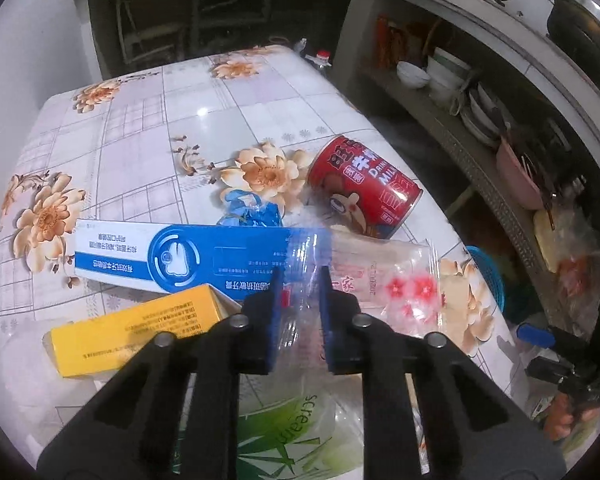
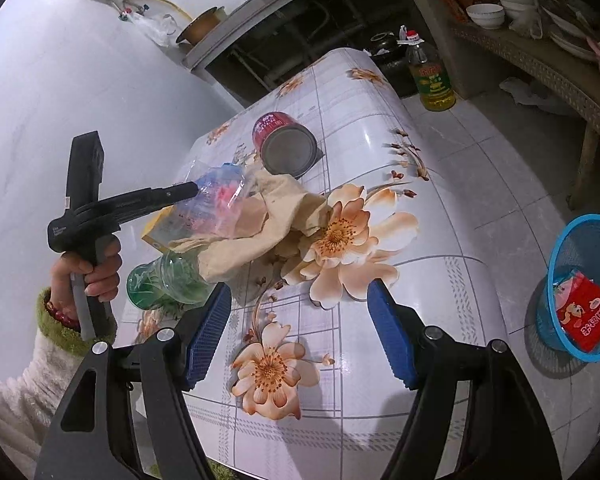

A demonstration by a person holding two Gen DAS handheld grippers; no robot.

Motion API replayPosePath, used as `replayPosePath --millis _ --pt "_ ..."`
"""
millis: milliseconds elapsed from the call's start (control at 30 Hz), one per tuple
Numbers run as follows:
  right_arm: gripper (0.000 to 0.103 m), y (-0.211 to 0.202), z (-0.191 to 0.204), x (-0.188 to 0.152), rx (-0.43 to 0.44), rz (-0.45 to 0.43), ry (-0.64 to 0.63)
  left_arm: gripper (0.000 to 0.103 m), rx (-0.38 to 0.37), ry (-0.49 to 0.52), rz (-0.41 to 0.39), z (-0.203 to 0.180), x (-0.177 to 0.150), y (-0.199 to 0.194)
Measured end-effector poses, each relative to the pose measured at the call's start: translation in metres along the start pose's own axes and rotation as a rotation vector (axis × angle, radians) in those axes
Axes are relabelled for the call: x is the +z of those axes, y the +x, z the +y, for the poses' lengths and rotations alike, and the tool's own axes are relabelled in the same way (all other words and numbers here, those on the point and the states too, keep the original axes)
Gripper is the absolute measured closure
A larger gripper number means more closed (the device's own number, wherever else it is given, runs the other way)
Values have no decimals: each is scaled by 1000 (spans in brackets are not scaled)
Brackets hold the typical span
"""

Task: Collect trash
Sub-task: 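Grasp the pink-printed clear bag with the left tool while the right tool reaches the brown paper bag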

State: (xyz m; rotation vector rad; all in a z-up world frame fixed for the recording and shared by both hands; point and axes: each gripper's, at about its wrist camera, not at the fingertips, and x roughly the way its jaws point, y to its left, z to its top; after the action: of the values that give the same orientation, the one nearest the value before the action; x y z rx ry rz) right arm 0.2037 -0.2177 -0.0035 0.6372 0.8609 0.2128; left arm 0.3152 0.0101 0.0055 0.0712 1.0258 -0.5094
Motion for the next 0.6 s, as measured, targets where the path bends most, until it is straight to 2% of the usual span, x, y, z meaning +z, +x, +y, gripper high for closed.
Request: replayPosePath --millis 233,433,467,533,600 --pt "34 3 4 6 8 -5 -8 97 -21 3 -106 -1 -12 -30" --pt "34 11 15 13 10 2 -30 97 7 6 -291 -3 -18 -78" --pt "33 15 18 16 7 6 -37 97 20 2 -321 -3 -19 -85" --pt "25 23 26 23 9 9 -58 97 37 -13 -359 -2 -22 -95" --pt "23 31 33 30 1 12 -76 97 43 -31 -379 -1 -24 -101"
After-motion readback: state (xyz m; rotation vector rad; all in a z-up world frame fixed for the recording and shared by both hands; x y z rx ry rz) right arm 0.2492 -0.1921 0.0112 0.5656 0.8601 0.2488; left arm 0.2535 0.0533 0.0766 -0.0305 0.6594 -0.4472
